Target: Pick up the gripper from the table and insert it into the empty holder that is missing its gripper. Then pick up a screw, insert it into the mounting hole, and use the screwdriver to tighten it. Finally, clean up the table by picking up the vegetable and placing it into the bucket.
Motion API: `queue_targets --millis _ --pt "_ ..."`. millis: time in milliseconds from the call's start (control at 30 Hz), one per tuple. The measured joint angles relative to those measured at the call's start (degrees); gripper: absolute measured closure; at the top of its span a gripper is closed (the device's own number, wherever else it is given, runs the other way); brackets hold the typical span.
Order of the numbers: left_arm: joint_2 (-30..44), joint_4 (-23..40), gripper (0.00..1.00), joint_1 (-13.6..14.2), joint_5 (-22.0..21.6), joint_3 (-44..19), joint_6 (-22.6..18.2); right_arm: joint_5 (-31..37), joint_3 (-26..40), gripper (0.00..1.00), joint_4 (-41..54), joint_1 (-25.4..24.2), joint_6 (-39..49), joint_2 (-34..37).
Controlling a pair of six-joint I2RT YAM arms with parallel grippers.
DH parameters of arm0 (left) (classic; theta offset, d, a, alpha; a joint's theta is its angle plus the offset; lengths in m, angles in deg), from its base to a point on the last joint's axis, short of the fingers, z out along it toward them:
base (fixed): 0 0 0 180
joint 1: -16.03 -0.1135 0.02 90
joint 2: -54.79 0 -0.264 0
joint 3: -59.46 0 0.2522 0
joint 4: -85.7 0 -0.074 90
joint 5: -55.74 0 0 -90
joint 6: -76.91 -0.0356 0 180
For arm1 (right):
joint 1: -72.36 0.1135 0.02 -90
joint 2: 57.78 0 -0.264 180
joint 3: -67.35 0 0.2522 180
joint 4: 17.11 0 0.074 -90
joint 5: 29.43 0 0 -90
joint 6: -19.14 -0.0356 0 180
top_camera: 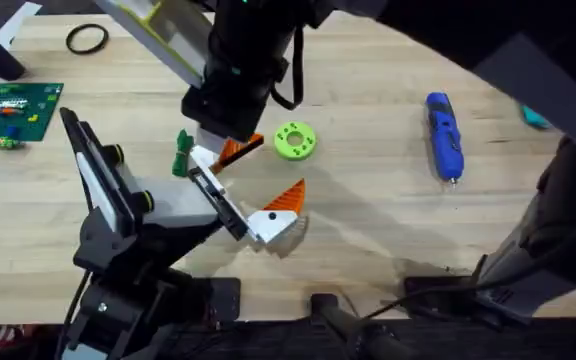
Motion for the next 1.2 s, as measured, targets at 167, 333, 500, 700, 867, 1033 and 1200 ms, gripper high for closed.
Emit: queue_targets --millis 167,333,500,700,867,1033,1200 --pt "0.0 0.0 0.016 0.0 0.0 0.0 0.0 0.0 0.0 0.999 0.0 0.0 0.0 0.1" --pt "0.0 0.0 0.016 0.0 0.0 0.0 0.0 0.0 0.0 0.999 0.1 0.0 0.0 0.1" --pt "0.0 0.0 0.016 0.0 0.0 0.0 0.0 0.0 0.0 0.999 0.4 0.0 0.0 0.1" --pt "0.0 0.0 0.016 0.0 0.0 0.0 0.0 0.0 0.0 0.999 0.5 0.0 0.0 0.1" --pt "0.0 0.0 0.016 0.0 0.0 0.0 0.0 0.0 0.0 0.999 0.5 0.0 0.0 0.2" --pt "0.0 0.0 0.016 0.0 0.0 0.0 0.0 0.0 0.0 0.999 0.4 0.0 0.0 1.0" --pt "0.0 0.0 0.016 0.0 0.0 0.0 0.2 0.0 0.0 0.999 0.4 0.0 0.0 1.7"
